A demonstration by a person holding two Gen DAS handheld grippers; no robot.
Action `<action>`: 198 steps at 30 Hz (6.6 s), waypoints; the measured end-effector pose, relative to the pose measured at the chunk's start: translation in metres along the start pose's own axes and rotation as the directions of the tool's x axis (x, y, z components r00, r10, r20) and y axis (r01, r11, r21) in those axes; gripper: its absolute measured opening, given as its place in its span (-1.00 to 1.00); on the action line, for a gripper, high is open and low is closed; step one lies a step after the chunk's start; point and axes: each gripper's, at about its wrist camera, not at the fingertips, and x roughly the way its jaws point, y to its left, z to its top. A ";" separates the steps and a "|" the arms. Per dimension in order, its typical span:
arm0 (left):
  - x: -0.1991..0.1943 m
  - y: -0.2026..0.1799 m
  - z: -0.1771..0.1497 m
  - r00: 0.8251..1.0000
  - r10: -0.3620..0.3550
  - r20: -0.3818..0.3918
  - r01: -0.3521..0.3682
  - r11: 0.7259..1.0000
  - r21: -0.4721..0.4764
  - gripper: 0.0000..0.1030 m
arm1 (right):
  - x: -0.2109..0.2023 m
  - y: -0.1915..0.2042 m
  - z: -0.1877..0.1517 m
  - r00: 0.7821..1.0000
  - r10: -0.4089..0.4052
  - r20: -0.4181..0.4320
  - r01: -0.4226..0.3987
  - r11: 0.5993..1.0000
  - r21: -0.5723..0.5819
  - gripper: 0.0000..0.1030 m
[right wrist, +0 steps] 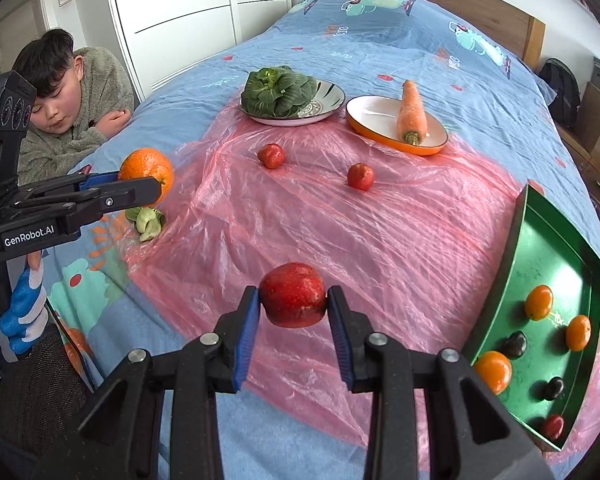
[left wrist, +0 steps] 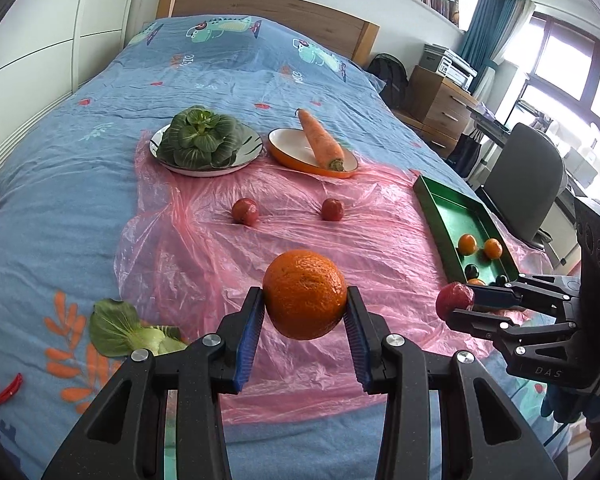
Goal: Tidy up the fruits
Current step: 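Carry the orange and the red apple over the green tray, then lower the red apple into the tray and open the right gripper while the left releases the orange, then withdraw both grippers from the tray toward the two loose red apples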
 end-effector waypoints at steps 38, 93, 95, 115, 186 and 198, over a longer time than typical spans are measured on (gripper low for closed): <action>0.017 -0.168 -0.008 0.978 -0.184 -0.102 0.200 0.963 0.179 -0.32 | -0.084 -0.118 -0.100 0.985 -0.172 0.007 0.165 0.956 0.241 0.12; 0.161 -0.311 -0.005 0.937 -0.178 -0.299 0.270 0.915 0.300 -0.32 | -0.054 -0.263 -0.126 0.967 -0.249 0.058 0.207 0.895 0.394 0.12; 0.165 -0.312 -0.009 0.936 -0.175 -0.307 0.270 0.915 0.300 -0.32 | -0.049 -0.263 -0.123 0.967 -0.248 0.051 0.211 0.900 0.381 0.12; 0.176 -0.307 -0.009 0.938 -0.156 -0.310 0.246 0.929 0.276 -0.30 | -0.034 -0.273 -0.134 0.970 -0.238 0.057 0.192 0.884 0.425 0.12; 0.048 -0.096 0.010 0.993 0.113 -0.030 -0.110 0.990 0.089 0.01 | -0.021 -0.078 -0.044 0.992 -0.107 0.072 0.089 0.971 0.223 0.57; 0.063 -0.059 0.011 0.987 0.158 -0.025 -0.157 0.987 0.038 0.01 | 0.013 -0.059 -0.026 0.996 -0.065 0.061 0.052 0.980 0.191 0.57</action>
